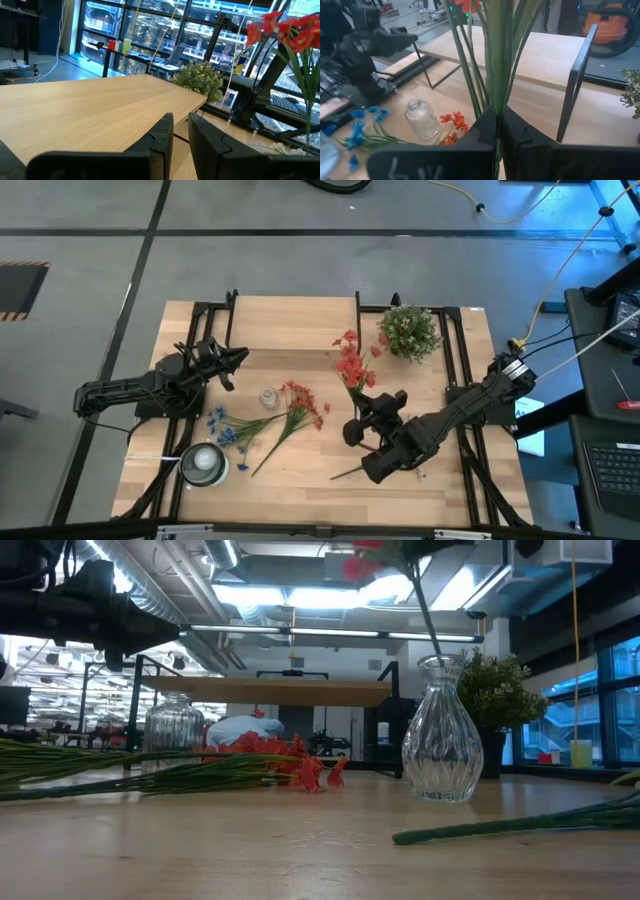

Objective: Pick and place flowers into a vace then onto a shelf
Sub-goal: Put the right orange flowers into the right transparent vase

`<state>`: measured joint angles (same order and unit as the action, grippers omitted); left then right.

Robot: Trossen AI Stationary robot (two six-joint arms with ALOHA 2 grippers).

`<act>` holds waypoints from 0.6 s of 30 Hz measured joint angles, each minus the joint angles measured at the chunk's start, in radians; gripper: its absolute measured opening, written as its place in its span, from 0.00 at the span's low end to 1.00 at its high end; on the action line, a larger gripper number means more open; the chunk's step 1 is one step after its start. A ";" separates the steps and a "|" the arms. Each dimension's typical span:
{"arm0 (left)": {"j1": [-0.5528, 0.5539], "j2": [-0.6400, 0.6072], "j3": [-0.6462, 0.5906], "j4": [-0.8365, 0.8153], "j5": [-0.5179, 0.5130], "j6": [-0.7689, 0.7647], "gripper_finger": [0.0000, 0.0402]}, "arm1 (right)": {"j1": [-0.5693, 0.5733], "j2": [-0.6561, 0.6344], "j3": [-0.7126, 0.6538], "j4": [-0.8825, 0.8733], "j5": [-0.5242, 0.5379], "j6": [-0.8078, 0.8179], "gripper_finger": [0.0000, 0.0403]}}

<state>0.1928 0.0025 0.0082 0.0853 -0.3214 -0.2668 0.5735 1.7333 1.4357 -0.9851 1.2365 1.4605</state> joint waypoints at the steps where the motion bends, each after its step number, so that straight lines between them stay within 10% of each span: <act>1: 0.000 0.000 0.000 0.000 0.000 0.000 0.13 | 0.000 0.011 0.000 0.004 0.001 0.000 0.01; 18: 0.000 0.000 0.000 0.000 0.000 0.000 0.13 | 0.056 0.196 0.000 -0.050 0.034 0.192 0.01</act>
<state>0.1927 0.0027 0.0082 0.0853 -0.3214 -0.2668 0.6296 1.9294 1.4353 -1.0350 1.2708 1.6528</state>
